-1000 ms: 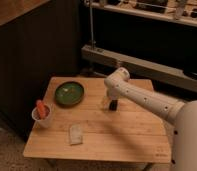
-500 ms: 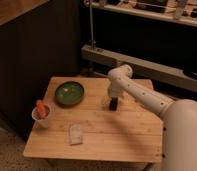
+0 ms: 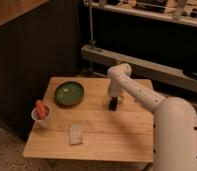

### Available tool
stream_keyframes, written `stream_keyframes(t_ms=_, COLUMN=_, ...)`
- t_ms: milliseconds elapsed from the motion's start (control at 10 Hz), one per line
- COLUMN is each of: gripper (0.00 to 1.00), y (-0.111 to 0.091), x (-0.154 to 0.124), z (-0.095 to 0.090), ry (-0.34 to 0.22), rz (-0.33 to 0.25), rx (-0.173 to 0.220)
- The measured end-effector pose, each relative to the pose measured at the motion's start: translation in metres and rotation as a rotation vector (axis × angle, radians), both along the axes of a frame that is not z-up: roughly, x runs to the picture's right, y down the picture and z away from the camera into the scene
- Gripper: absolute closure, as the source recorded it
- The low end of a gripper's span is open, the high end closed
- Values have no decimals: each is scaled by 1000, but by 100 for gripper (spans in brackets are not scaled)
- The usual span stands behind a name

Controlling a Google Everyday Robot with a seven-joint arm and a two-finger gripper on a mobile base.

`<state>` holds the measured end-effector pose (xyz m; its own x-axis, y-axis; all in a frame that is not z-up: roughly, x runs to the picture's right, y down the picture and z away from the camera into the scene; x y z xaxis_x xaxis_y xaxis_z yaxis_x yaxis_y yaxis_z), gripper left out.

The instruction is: Place the eraser on the white sponge

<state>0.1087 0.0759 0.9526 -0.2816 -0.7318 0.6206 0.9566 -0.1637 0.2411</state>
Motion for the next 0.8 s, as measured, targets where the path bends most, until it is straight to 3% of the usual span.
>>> stream_keyframes(t_ms=200, gripper=59, y=5, x=-1, z=5, ry=-29, rz=14, rx=-60)
stream_keyframes(t_ms=500, gripper=90, y=5, x=3, z=2, ry=-35, rz=18, rx=-69)
stream_keyframes(t_ms=600, gripper=97, y=5, x=3, z=1, ry=-35, rz=18, rx=-70)
stream_keyframes(t_ms=800, gripper=100, y=4, x=3, z=1, ry=-34, rz=19, rx=-71)
